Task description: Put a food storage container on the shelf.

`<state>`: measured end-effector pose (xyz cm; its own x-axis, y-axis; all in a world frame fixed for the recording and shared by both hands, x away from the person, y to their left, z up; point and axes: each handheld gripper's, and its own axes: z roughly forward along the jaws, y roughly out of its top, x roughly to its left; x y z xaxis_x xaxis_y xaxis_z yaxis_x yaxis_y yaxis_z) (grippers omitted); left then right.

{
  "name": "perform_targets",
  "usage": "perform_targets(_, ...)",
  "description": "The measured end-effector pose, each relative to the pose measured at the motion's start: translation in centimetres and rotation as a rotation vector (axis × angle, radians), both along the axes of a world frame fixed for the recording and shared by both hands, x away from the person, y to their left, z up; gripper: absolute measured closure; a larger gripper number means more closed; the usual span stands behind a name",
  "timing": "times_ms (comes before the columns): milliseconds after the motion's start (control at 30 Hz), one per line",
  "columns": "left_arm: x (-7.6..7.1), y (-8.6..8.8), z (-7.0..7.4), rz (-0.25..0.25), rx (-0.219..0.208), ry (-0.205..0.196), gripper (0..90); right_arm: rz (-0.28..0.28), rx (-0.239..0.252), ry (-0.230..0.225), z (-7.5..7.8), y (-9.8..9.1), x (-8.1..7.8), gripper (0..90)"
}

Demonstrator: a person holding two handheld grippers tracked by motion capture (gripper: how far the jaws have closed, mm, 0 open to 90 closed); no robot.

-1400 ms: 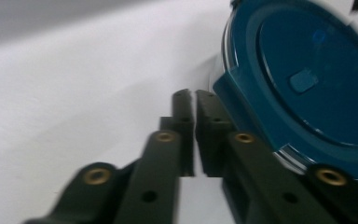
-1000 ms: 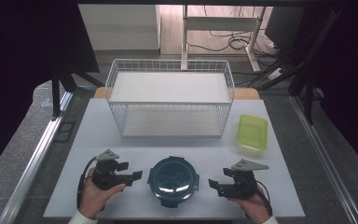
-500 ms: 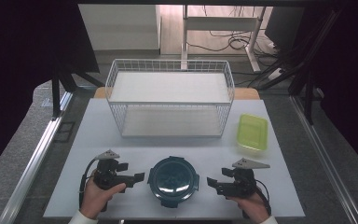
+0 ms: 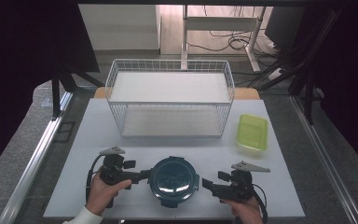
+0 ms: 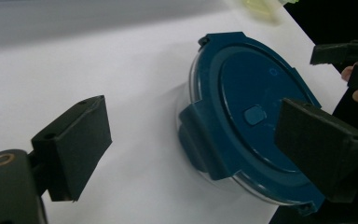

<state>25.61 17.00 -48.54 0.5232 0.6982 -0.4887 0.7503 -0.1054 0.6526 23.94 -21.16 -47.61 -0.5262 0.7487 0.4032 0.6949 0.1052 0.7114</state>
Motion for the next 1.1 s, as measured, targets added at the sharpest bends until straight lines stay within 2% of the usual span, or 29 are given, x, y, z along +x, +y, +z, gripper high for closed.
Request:
perform_targets(100,0.1,-0.3,0.0,-0.011,-0.017,0.017,9.0,0.011,-0.001,0.023,-0.2,0.6,0.0,17.2)
perform_targets(133,0.3,-0.6,-0.1,-0.03,-0.03,0.051,8.5,0.022,0.005,0.048,-0.2,1.1,0.2,16.1)
perform_targets(200,0.5,-0.9,-0.2,-0.034,-0.052,0.073,8.5,0.022,0.013,0.067,-0.3,1.5,0.4,15.1)
perform_targets(333,1.1,-1.4,-0.6,-0.038,-0.062,0.113,8.0,0.02,0.011,0.112,-0.8,2.4,1.2,13.8)
perform_targets(400,1.2,-1.6,-0.9,-0.038,-0.056,0.131,6.8,0.018,0.026,0.14,-1.0,2.8,1.5,13.7)
perform_targets(633,1.5,-1.4,-1.6,-0.04,-0.077,0.182,4.4,0.02,0.032,0.176,-1.6,4.1,2.0,13.4)
perform_targets(767,1.6,-1.7,-2.7,-0.062,-0.12,0.23,4.5,0.028,0.043,0.211,-2.2,4.7,2.1,13.1)
perform_targets(900,1.7,-2.1,-3.0,-0.062,-0.122,0.237,6.8,0.037,0.046,0.229,-2.7,5.1,2.0,12.8)
perform_targets(1033,1.7,-2.5,-3.4,-0.083,-0.141,0.262,8.9,0.04,0.061,0.244,-2.9,5.4,1.9,12.8)
perform_targets(1100,1.6,-2.8,-3.8,-0.1,-0.151,0.278,11.2,0.034,0.087,0.27,-3.1,5.3,1.9,13.3)
